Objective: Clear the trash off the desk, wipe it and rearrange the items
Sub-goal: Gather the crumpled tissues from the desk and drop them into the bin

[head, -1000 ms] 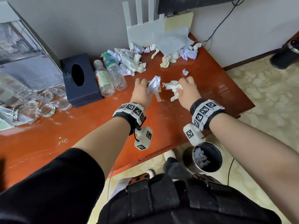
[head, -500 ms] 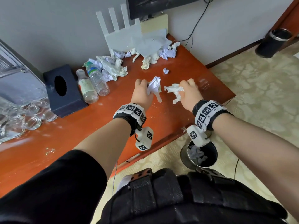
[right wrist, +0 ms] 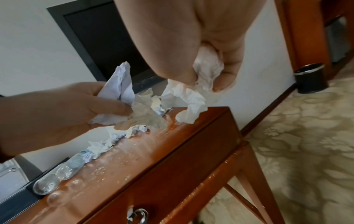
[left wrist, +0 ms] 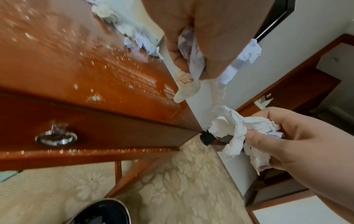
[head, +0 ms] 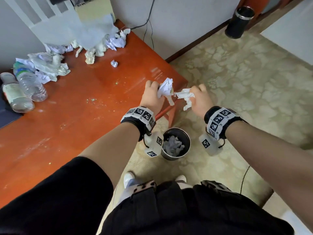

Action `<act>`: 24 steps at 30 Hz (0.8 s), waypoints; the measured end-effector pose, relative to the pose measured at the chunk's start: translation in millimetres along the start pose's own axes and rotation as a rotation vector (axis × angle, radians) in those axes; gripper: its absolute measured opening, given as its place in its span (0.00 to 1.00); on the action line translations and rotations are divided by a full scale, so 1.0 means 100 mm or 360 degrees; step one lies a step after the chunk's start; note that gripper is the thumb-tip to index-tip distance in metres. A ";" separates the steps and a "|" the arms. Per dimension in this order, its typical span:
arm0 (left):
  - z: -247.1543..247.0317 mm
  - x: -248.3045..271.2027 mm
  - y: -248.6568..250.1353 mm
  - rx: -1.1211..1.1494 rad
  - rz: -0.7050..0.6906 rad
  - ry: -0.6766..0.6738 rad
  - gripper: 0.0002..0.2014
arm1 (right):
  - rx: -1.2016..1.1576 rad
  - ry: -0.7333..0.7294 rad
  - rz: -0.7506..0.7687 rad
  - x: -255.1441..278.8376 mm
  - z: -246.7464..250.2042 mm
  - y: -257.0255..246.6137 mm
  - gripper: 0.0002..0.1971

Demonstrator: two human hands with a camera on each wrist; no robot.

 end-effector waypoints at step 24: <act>-1.89 -0.31 -0.79 -0.0135 0.0195 -0.0629 0.15 | 0.0053 -0.0404 -0.0207 0.07 -1.33 1.40 0.13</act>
Point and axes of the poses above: each hand's wrist, its own x-axis away from the middle knuckle, its own z-axis out of the back of the hand, y = z × x, the point moved 1 cm from there along -x, towards the middle knuckle, and after that the axes turned 10 degrees about -y, right-handed, at the moved point
